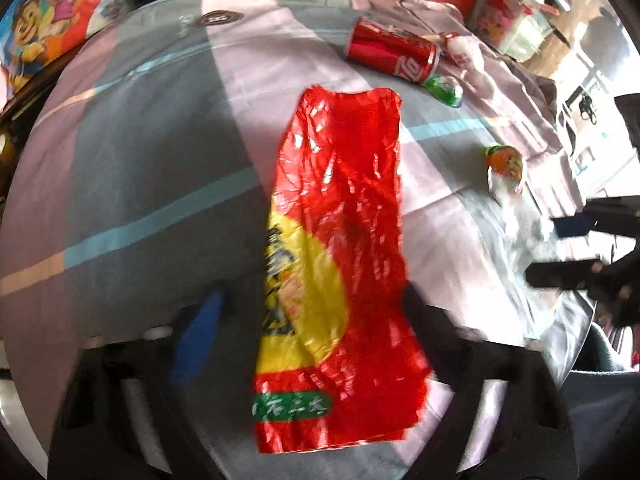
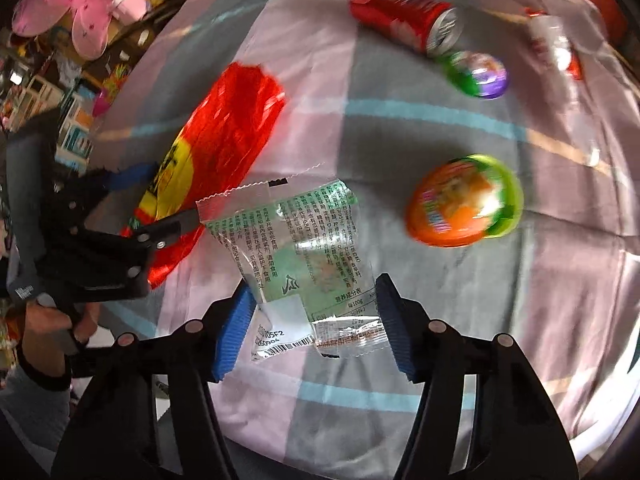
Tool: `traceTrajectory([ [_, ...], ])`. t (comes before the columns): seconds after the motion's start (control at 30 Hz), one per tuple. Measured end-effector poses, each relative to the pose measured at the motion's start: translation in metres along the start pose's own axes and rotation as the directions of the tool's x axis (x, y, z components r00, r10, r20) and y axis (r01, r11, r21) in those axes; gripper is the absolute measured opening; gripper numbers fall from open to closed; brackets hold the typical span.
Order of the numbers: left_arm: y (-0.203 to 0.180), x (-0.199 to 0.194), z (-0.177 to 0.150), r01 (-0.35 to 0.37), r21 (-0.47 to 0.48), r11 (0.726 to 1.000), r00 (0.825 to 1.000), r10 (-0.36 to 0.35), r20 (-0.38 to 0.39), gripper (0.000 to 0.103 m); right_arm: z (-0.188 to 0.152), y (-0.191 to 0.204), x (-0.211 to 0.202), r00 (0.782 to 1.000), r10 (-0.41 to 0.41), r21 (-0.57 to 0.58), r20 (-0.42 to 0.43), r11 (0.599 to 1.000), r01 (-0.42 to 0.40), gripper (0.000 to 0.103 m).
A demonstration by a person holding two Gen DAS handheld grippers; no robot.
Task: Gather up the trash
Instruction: 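Grasp the red-yellow plastic bag with the left tool while the right tool grasps the clear snack wrapper, then carry bag and wrapper over the teal bucket and open both tools to drop them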
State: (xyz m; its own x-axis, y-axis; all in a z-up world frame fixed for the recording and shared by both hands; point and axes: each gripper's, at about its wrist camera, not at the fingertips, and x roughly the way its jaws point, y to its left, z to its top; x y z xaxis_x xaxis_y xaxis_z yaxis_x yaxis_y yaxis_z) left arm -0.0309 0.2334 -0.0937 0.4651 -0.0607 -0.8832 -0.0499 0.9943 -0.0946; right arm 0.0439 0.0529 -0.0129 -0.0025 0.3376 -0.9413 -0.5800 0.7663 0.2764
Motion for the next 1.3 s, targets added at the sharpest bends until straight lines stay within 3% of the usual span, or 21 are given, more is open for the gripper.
traceTrajectory([
  [0.03,-0.004,0.0,0.0,-0.018,0.019,1.0,1.0,0.017,0.011,0.063,-0.001,-0.005,-0.003,1.0,0.001,0.013,0.008,1.0,-0.001,0.059],
  [0.1,-0.011,-0.002,0.0,-0.045,0.036,0.998,0.999,0.044,0.029,0.054,-0.005,-0.015,-0.008,1.0,0.001,0.036,0.023,0.999,-0.002,0.059],
  [0.17,-0.015,-0.006,0.001,-0.047,0.039,0.998,0.998,0.046,0.046,0.031,-0.006,-0.025,-0.014,0.999,0.004,0.066,0.038,0.998,-0.007,0.059],
  [0.2,-0.017,-0.006,0.002,-0.026,0.035,0.999,0.999,0.025,0.038,0.005,-0.005,-0.032,-0.018,0.999,0.004,0.077,0.043,0.997,-0.007,0.059],
  [0.23,-0.018,-0.006,0.003,0.001,0.022,1.0,1.0,-0.001,0.031,0.005,-0.006,-0.038,-0.022,0.999,0.001,0.091,0.051,0.996,-0.006,0.059],
  [0.33,-0.03,-0.011,0.007,-0.018,0.028,0.999,0.998,0.016,0.057,0.005,-0.005,-0.05,-0.027,0.997,-0.003,0.132,0.078,0.991,-0.007,0.058],
  [0.7,-0.076,-0.041,0.044,0.028,0.075,0.997,0.989,-0.039,0.144,0.005,-0.018,-0.105,-0.063,0.983,0.012,0.248,0.181,0.967,-0.058,0.058],
  [0.9,-0.099,-0.032,0.061,0.055,0.098,0.994,0.991,-0.067,0.12,0.005,-0.029,-0.13,-0.076,0.976,0.013,0.283,0.217,0.956,-0.075,0.058],
  [1.13,-0.133,-0.045,0.089,0.052,0.134,0.99,0.984,-0.073,0.162,0.005,-0.044,-0.172,-0.097,0.962,0.003,0.353,0.274,0.93,-0.103,0.058],
  [1.3,-0.169,-0.053,0.113,0.085,0.171,0.982,0.977,-0.116,0.18,0.005,-0.058,-0.213,-0.112,0.948,-0.009,0.412,0.319,0.902,-0.13,0.058],
])
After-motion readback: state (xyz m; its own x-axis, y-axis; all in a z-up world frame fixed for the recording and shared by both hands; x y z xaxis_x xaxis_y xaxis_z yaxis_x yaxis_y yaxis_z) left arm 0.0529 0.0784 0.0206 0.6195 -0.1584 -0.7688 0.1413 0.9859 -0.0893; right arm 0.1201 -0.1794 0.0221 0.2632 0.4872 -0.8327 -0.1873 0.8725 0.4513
